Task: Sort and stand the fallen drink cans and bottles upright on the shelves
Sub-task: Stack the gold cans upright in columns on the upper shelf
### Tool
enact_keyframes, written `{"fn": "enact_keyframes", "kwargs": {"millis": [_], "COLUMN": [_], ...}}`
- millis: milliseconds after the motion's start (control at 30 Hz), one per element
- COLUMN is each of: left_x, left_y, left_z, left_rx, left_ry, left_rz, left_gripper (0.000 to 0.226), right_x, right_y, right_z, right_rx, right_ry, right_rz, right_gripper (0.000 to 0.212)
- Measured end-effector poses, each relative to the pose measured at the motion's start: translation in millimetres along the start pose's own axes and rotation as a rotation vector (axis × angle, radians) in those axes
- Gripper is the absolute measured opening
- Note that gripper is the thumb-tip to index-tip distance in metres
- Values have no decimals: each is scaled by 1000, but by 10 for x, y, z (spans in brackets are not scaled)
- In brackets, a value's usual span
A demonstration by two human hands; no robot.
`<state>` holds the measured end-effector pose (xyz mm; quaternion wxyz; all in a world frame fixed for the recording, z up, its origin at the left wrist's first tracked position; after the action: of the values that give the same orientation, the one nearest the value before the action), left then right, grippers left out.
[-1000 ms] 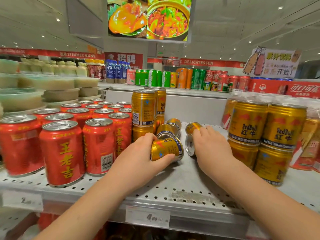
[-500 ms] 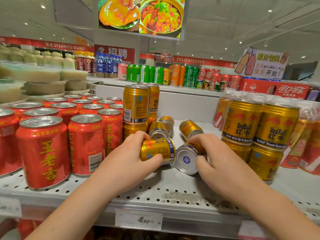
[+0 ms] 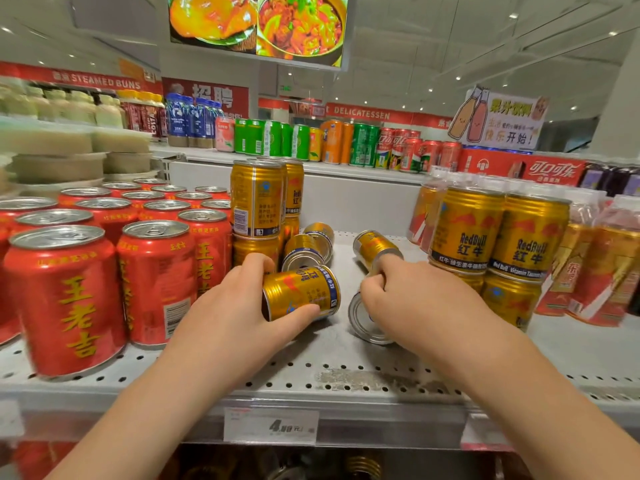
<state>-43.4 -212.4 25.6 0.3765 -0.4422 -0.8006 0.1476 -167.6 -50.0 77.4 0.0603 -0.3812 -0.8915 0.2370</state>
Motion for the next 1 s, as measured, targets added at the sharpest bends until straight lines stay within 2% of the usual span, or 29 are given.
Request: {"fn": "enact_keyframes", "kwargs": {"millis": [67, 233, 300, 333, 433, 500, 600, 767, 900, 1000], "left_x": [-11, -31, -25, -19, -14, -25, -47, 4, 133, 263], "left_y": [-1, -54, -71, -81, -145, -202, -257, -304, -359, -411], "left_z": [-33, -104, -101, -94, -64, -47, -20, -35, -112, -123], "left_rx": [-8, 29, 49, 61, 87, 93, 88, 92, 71, 75], "left_ry": [48, 369, 458, 491, 608, 671, 717, 905, 955, 961], "left_rz": [-3, -114, -120, -116, -125, -160, -187, -245, -169, -107], "left_gripper": [68, 67, 69, 71, 74, 75, 76, 71, 60, 64], "right_x": [-39, -37, -2, 23, 95, 138, 177, 253, 328, 375], "right_y": [6, -79, -101, -106, -122, -123, -98, 51, 125, 162], "right_z": [-10, 80, 128, 126, 18, -64, -88, 24, 72, 115], "right_rx": [-47, -26, -12, -37, -255, -401, -457, -267, -95, -62], "right_ry": [-11, -340, -379, -375, -277, -248, -257, -476, -744, -899], "right_rz": [-16, 180, 194, 202, 196, 170, 104, 67, 52, 87], "right_gripper": [23, 24, 41, 56, 107, 116, 97, 68, 68, 64]}}
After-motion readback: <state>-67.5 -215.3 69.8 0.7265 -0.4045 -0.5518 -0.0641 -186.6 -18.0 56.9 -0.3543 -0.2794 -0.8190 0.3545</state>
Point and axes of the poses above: each hand's wrist, its own y-axis away from the middle knuckle, its own z-axis out of the palm, x = y × z, the point moved 1 cm from there along -y, towards the middle knuckle, and after that the axes turned 10 degrees about x, right-handed, at the moved point
